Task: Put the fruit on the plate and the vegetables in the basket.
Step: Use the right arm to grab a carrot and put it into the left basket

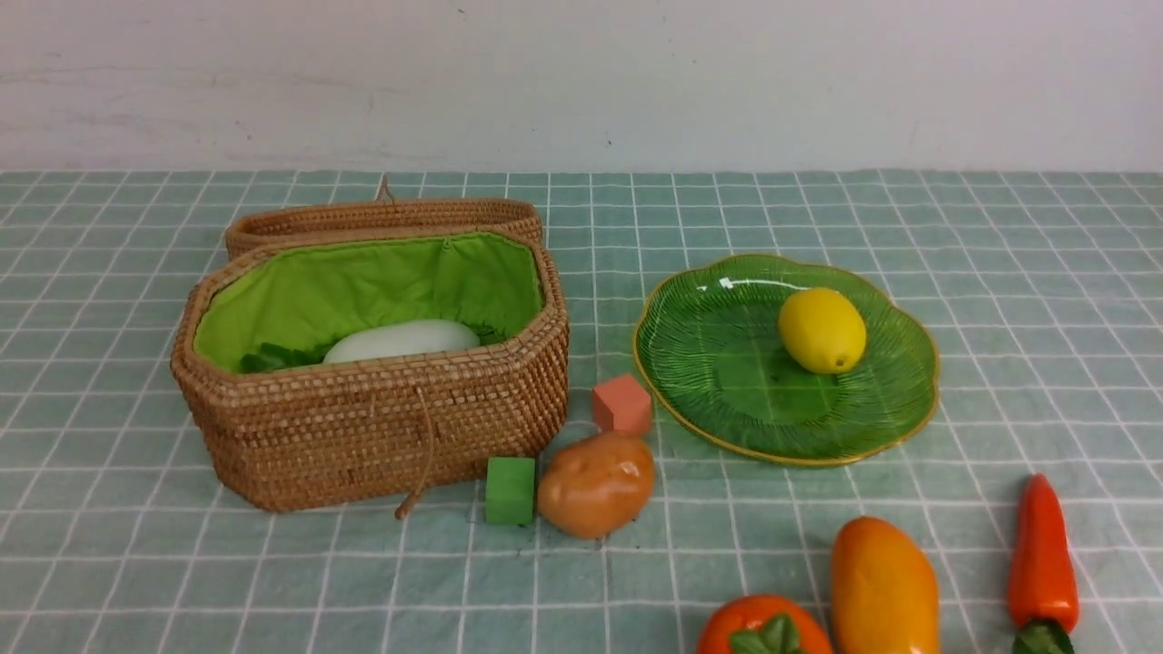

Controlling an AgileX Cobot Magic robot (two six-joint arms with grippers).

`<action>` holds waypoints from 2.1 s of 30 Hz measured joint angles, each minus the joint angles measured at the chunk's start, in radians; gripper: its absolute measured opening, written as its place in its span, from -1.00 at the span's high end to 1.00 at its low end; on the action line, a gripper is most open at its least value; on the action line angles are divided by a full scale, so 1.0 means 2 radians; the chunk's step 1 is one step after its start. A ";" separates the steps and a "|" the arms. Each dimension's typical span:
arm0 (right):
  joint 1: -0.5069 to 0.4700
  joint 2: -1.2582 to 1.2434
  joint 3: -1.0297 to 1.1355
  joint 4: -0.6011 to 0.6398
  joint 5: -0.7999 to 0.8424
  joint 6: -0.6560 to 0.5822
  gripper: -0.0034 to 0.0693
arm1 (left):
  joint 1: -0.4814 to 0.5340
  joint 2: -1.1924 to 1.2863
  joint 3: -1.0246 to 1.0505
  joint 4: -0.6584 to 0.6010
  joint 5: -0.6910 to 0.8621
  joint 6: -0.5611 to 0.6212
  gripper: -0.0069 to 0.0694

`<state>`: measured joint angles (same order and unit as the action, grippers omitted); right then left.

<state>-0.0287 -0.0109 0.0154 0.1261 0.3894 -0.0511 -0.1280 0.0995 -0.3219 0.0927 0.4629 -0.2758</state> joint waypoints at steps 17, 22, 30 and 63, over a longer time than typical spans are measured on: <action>0.000 0.000 0.000 0.000 0.000 0.000 0.25 | 0.050 -0.056 0.175 -0.019 -0.052 -0.004 0.83; 0.000 0.000 0.000 0.000 0.000 0.000 0.25 | 0.051 -0.056 0.175 -0.021 -0.052 -0.004 0.82; 0.000 0.000 0.001 -0.004 -0.006 0.000 0.25 | 0.051 -0.056 0.175 -0.021 -0.052 -0.004 0.80; 0.000 0.272 -0.318 0.070 0.112 0.048 0.25 | 0.051 -0.056 0.175 -0.021 -0.052 -0.004 0.76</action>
<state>-0.0287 0.5325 -0.6207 0.2658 0.6140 0.0445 -0.0266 -0.0123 0.0288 0.0505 0.3591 -0.2842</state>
